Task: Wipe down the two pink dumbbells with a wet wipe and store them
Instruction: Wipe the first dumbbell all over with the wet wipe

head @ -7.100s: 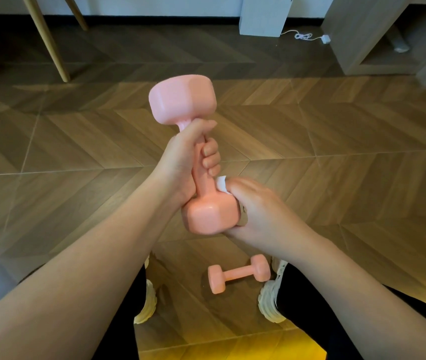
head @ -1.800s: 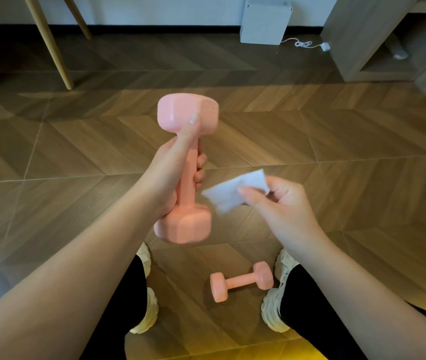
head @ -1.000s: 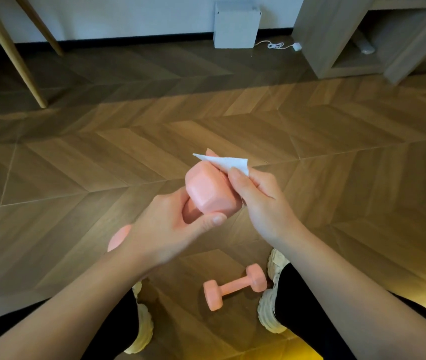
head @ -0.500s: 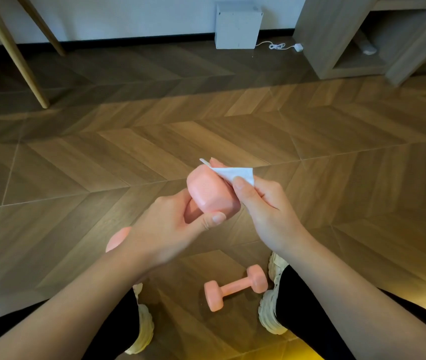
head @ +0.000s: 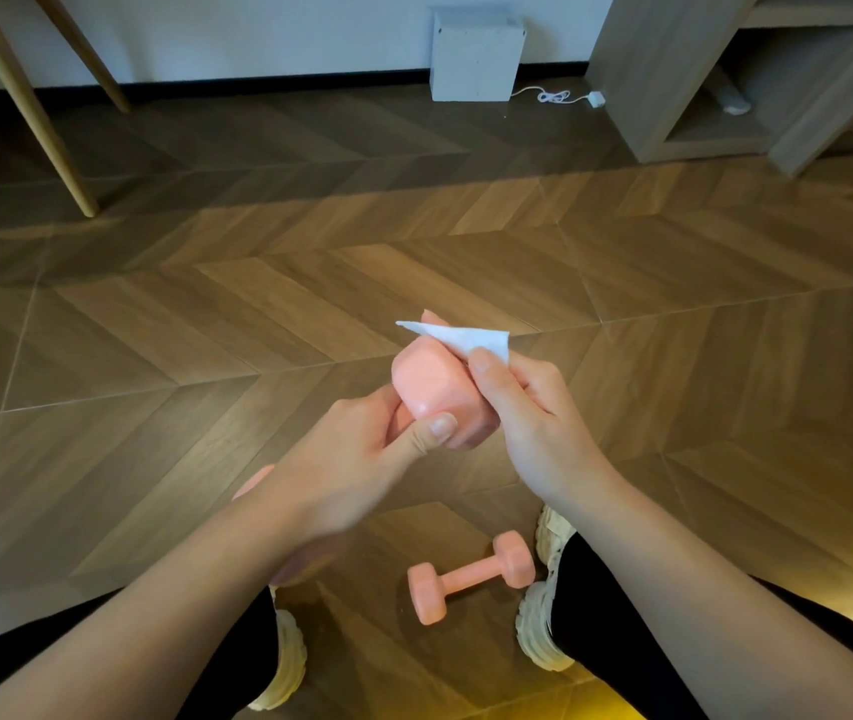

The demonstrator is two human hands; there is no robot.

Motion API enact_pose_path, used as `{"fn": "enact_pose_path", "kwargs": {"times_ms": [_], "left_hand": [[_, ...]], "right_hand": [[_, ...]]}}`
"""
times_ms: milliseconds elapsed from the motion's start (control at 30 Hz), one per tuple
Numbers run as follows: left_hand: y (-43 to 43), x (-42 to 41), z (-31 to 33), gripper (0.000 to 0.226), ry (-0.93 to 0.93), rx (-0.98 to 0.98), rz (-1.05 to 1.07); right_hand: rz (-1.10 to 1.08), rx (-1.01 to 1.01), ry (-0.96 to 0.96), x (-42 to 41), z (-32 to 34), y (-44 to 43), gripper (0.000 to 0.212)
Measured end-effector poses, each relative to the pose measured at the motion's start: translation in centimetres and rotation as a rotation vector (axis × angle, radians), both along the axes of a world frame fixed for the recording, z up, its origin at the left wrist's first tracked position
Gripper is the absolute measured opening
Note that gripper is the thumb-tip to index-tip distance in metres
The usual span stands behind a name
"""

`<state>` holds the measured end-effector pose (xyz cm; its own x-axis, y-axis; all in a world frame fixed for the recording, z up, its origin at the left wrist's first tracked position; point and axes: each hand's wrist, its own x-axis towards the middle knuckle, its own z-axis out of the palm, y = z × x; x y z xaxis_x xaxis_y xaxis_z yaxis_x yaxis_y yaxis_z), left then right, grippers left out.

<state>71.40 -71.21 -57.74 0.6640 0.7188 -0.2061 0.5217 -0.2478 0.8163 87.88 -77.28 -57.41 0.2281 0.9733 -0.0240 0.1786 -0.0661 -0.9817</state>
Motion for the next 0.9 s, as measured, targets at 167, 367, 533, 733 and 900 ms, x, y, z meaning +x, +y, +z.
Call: {"fn": "enact_pose_path", "kwargs": {"times_ms": [167,367,533,733,900], "left_hand": [[0.1,-0.2,-0.4,0.071,-0.092,-0.2,0.138],[-0.4,-0.3,-0.5,0.076,-0.296,-0.333,0.24],[-0.4,-0.4,-0.2,0.061,-0.281,-0.223,0.062],[-0.2,-0.2,-0.3,0.06,-0.05,-0.102,-0.023],[-0.4,0.1,-0.7,0.086,-0.201,-0.289,0.169]], "right_hand": [[0.083,0.182,-0.009,-0.1,0.3,-0.8,0.053],[0.019,0.152,-0.05,0.3,-0.1,-1.2,0.044],[0.014,0.019,0.066,0.6,0.2,-0.8,0.038],[0.062,0.034,0.063,0.5,-0.1,-0.8,0.035],[0.146,0.206,-0.036,0.3,-0.1,-1.4,0.035]]}}
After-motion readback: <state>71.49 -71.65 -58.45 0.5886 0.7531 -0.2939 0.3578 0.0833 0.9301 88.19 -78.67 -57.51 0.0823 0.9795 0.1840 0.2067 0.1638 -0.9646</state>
